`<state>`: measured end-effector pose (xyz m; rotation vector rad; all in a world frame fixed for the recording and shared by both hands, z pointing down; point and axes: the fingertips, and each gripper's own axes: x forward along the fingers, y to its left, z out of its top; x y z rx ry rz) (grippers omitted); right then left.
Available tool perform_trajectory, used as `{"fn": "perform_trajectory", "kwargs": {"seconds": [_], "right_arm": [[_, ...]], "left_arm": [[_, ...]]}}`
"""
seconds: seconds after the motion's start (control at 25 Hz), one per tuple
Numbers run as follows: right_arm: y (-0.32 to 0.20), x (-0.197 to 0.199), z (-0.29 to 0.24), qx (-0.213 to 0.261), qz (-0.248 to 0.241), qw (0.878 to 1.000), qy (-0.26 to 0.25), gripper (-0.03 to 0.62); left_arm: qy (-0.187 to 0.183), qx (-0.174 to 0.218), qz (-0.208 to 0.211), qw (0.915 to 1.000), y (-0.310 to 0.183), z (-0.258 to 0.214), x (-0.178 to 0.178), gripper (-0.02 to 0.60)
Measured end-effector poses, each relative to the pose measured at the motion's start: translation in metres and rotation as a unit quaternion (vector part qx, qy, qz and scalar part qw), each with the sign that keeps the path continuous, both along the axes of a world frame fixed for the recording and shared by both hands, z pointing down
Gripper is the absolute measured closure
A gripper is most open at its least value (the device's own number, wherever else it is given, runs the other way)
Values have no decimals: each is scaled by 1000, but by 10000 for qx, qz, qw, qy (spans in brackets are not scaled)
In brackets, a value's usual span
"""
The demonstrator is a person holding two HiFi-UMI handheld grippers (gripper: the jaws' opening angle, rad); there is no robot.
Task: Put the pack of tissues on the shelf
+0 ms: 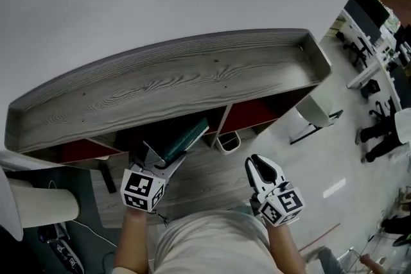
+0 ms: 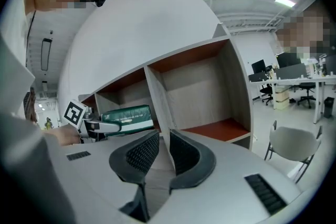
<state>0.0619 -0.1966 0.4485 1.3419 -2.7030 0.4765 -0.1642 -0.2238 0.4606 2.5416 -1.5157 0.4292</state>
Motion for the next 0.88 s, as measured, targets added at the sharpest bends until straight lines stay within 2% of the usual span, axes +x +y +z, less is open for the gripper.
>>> {"fn": "perform_trajectory", "kwargs": {"seconds": [0.24, 0.4, 0.68, 0.88], "right_arm": [[13, 6, 6, -94, 456, 9989, 46, 510], [20, 4, 9, -114, 533, 9984, 115, 510], [23, 9, 8, -122, 561, 9983, 133, 509], [22, 12, 8, -142, 436, 9989, 126, 510]], "left_arm": [[-250, 74, 807, 9964, -13, 4, 13, 114], [-422, 100, 1070, 9933, -21, 7, 15, 114], [-577, 127, 635, 9962, -26, 9, 11, 110], [-700, 20, -19, 9975, -21, 13, -6, 91]]}}
